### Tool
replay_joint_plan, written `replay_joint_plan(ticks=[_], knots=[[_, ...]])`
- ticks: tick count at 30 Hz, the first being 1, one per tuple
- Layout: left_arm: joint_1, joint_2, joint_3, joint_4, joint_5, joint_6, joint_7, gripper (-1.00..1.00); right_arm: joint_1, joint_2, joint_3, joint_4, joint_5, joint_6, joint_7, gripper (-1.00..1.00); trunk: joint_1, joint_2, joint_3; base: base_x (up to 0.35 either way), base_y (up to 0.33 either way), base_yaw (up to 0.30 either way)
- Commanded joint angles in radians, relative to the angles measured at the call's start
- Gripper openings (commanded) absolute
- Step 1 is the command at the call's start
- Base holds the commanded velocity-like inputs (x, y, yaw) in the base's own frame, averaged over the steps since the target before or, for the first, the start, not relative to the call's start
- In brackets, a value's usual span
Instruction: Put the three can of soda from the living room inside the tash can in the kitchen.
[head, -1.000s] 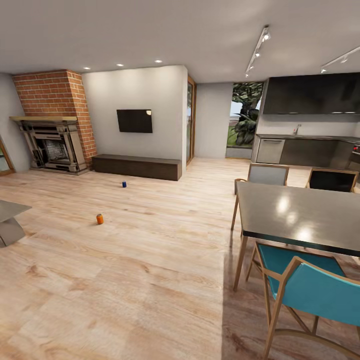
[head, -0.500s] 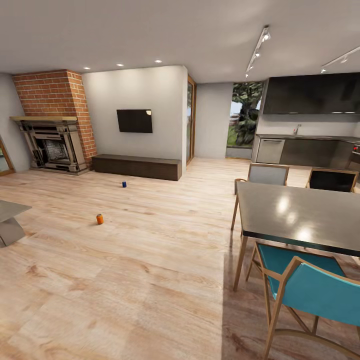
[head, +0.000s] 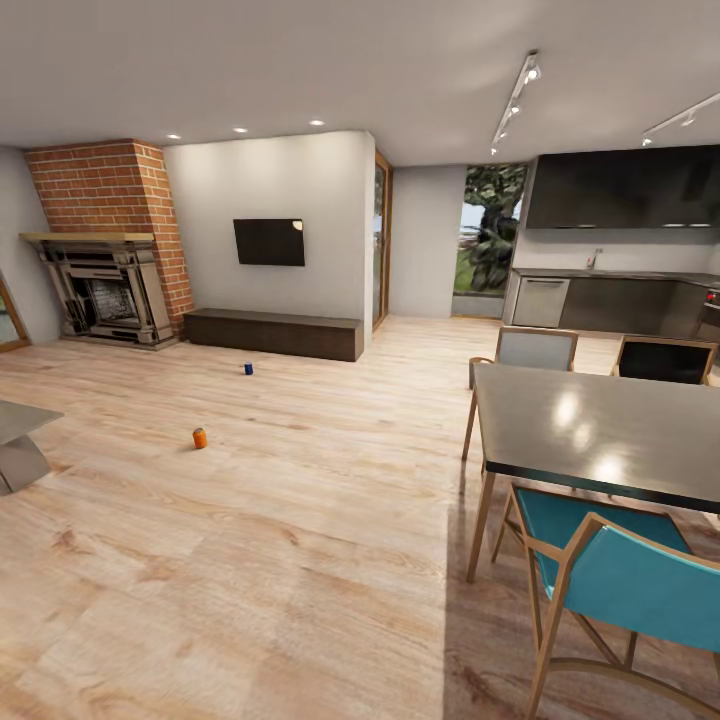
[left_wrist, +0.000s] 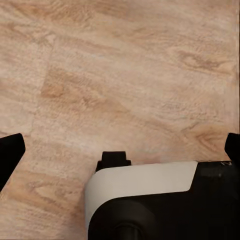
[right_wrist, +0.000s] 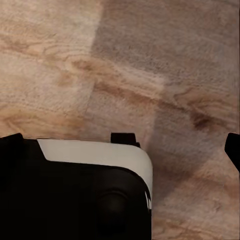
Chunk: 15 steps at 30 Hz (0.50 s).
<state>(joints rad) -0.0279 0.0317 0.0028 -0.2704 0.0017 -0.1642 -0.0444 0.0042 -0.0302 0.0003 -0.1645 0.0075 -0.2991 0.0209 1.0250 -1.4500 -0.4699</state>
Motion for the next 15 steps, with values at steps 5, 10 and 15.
replay_joint_plan(ticks=[5,10,15], knots=[[0.005,0.000,-0.003,-0.151,0.001,-0.006,-0.012,1.00,0.005,0.000,0.002,-0.139,0.002,-0.013,0.000,1.00,0.000,0.000,0.000,0.000,0.000,0.000],[0.012,0.000,-0.004,-0.451,0.002,-0.010,-0.017,1.00,0.015,-0.001,0.003,-0.361,0.005,-0.016,-0.002,1.00,0.000,0.000,0.000,0.000,0.000,0.000],[0.020,-0.003,-0.003,-0.657,0.003,-0.007,-0.016,1.00,0.030,-0.002,0.003,-0.522,0.005,-0.011,-0.002,1.00,0.000,0.000,0.000,0.000,0.000,0.000]])
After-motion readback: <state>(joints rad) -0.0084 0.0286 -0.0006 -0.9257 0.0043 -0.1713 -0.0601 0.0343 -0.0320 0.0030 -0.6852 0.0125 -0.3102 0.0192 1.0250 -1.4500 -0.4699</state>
